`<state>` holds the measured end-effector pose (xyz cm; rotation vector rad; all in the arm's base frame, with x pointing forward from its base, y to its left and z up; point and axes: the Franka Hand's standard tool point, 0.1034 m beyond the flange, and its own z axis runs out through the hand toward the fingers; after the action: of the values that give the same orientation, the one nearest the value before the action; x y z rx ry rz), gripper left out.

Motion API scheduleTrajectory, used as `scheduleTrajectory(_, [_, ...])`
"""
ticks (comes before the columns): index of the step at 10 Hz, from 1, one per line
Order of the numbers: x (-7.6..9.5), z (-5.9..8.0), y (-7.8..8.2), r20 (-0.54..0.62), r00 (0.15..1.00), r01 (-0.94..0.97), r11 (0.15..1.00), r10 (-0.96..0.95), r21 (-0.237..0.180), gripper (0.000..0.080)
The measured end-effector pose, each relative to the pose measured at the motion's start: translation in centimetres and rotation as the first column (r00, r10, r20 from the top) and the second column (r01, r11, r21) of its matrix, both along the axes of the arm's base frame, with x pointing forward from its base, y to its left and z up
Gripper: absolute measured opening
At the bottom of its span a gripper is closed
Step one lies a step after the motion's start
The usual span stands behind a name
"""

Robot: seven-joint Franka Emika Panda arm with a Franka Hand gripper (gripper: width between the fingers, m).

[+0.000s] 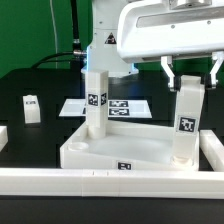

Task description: Assemble desk

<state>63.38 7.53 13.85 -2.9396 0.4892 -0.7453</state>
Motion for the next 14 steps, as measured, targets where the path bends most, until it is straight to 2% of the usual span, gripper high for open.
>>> scheduleTrajectory(4, [0.1, 0.0, -0.1, 0.009, 1.000, -0.001, 1.000, 0.001, -0.003, 0.0301])
scheduleTrajectory(5, [0.1, 0.0, -0.1, 0.009, 1.000, -0.001, 1.000, 0.001, -0.003, 0.0471])
scheduleTrajectory(6, [0.1, 0.0, -0.1, 0.009, 1.000, -0.001, 1.000, 0.001, -0.003, 0.0471])
scheduleTrajectory(7, [0.1, 0.0, -0.1, 0.009, 1.000, -0.001, 1.000, 0.001, -0.003, 0.0614])
scheduleTrajectory(10, [0.3, 0.7, -0.7, 0.014, 1.000, -0.021, 1.000, 0.022, -0.016, 0.0647])
scheduleTrajectory(13, [0.6, 3.7, -0.9, -0.002, 1.000, -0.022, 1.000, 0.022, 0.011, 0.0649])
scheduleTrajectory(14, [0.4, 3.2, -0.9, -0.015, 1.000, -0.022, 1.000, 0.022, 0.010, 0.0649])
